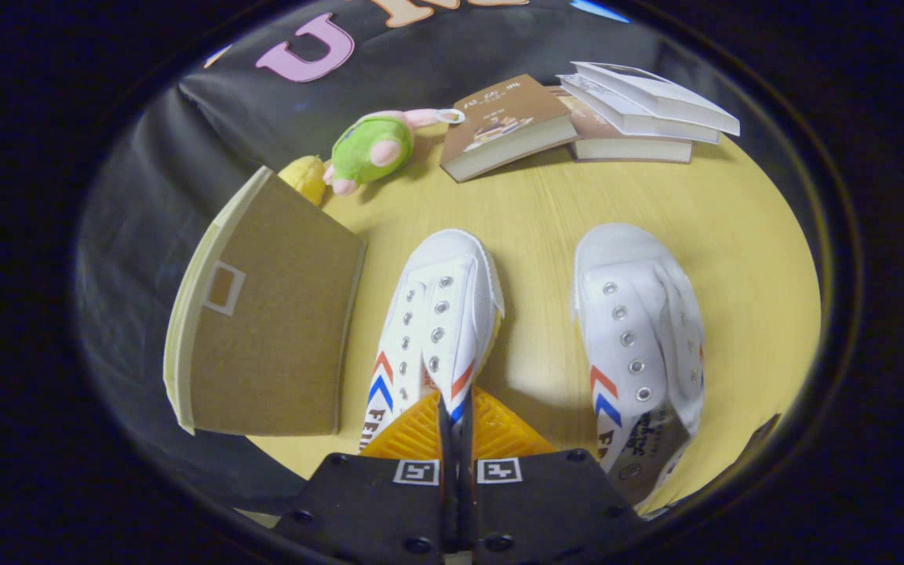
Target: Open the storage box then place both shoes into the box .Put the left shoe in first, then the right shoe, with the right side of both shoes facing outward in a uniform manner.
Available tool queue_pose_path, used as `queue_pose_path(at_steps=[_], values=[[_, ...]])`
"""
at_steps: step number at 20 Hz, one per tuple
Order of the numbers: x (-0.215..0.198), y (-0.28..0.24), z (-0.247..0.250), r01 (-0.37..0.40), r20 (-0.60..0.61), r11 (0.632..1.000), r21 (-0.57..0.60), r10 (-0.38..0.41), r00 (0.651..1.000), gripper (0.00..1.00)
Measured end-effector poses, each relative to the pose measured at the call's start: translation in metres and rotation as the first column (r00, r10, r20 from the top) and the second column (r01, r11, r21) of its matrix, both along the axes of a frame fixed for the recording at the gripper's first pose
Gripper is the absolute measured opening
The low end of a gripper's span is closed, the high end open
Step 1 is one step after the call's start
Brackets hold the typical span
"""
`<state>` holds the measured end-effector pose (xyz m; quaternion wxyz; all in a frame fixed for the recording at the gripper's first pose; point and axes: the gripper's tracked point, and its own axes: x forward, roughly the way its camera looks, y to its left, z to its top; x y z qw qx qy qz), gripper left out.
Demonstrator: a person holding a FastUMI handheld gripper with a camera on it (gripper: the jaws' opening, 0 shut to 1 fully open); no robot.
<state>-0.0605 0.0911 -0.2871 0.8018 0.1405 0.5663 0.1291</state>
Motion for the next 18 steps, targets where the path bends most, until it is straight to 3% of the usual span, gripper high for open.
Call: queue_pose_path(at_steps=[13,18], values=[[0.049,0.046,0.127,0.028,0.104,0.998,0.055,-0.034,0.994,0.04],[0.059,0.086,0.155,-0.022,0.117,0.997,0.071,0.013,0.993,0.04]])
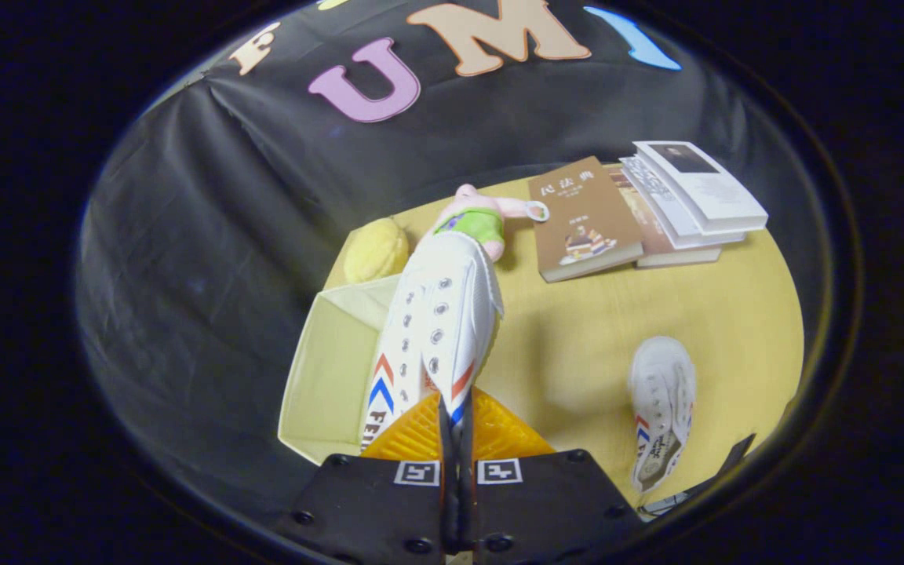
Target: Open the storage box then place both shoes into the box .Put the left shoe in first, then the right shoe, with the right side of both shoes facing outward in a uniform manner.
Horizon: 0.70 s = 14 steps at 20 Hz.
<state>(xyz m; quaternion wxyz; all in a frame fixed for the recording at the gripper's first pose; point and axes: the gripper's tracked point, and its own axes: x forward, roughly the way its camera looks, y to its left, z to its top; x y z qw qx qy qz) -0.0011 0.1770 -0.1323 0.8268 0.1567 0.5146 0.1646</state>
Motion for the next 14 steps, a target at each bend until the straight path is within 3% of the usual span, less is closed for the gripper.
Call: queue_pose_path(at_steps=[14], values=[[-0.015,0.134,-0.029,-0.132,-0.052,0.991,0.007,0.132,0.990,0.04]])
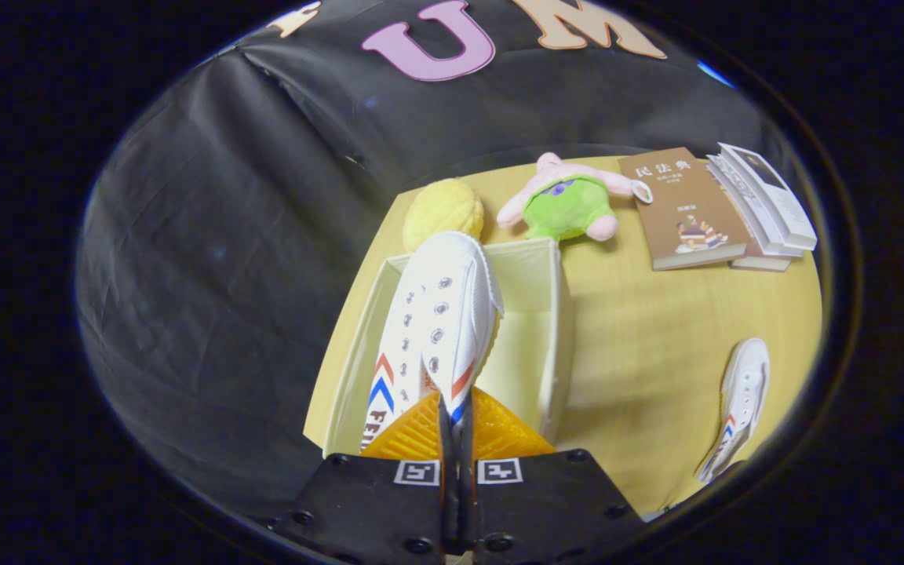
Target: Open the storage box then place both shoes into the box .Put the left shoe in first, then the right shoe, with the right side of both shoes facing outward in a uniform manner.
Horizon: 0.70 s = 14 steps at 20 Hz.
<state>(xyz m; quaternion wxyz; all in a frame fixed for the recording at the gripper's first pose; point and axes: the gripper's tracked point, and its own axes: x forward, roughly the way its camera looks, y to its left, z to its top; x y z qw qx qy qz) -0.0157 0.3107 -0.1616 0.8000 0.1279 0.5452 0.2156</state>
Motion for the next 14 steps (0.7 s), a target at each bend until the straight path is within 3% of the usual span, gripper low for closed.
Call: queue_pose_path(at_steps=[14], values=[[-0.030,0.057,-0.082,-0.014,-0.090,0.990,-0.144,0.001,0.996,0.04]])
